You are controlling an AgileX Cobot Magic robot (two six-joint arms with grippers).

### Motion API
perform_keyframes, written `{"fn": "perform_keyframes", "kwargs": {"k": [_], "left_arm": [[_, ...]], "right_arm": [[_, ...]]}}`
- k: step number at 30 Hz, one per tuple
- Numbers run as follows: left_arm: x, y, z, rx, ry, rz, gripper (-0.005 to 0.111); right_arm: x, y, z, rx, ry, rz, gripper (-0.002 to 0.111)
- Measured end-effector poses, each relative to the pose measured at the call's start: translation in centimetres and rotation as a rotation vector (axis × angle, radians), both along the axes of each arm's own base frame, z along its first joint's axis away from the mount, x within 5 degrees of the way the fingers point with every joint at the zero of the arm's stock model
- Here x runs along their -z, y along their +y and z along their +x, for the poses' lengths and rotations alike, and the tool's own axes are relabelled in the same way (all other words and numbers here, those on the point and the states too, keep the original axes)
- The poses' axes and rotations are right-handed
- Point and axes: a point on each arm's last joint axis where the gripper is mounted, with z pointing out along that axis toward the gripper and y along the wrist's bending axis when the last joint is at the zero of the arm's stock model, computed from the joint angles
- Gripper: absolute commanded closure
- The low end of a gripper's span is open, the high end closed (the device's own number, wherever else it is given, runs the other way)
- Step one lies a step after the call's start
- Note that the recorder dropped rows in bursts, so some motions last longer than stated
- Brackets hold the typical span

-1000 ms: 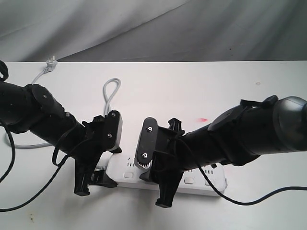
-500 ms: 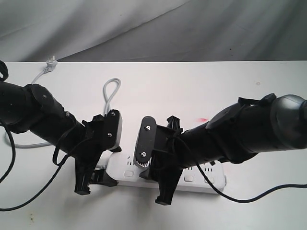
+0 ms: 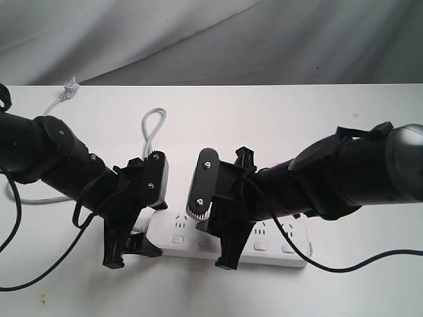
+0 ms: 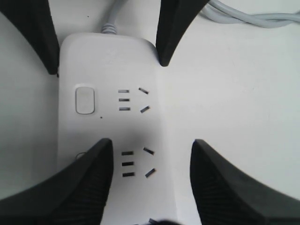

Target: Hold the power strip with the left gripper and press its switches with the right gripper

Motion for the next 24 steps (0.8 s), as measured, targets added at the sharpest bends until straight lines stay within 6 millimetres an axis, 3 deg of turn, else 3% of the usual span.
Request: {"fn": "perform_keyframes", "kwargs": {"k": [20,24], "left_arm": [[0.0,0.0,0.0,0.0,0.0,0.0,0.04],[0.0,0.0,0.0,0.0,0.0,0.0,0.04]], "right_arm": [[-0.01,0.07,-0.09,-0.008,0.007,0.006,0.061],[0.89,0.13,-0.13,-0.013,0.033,-0.006,0.061]]}}
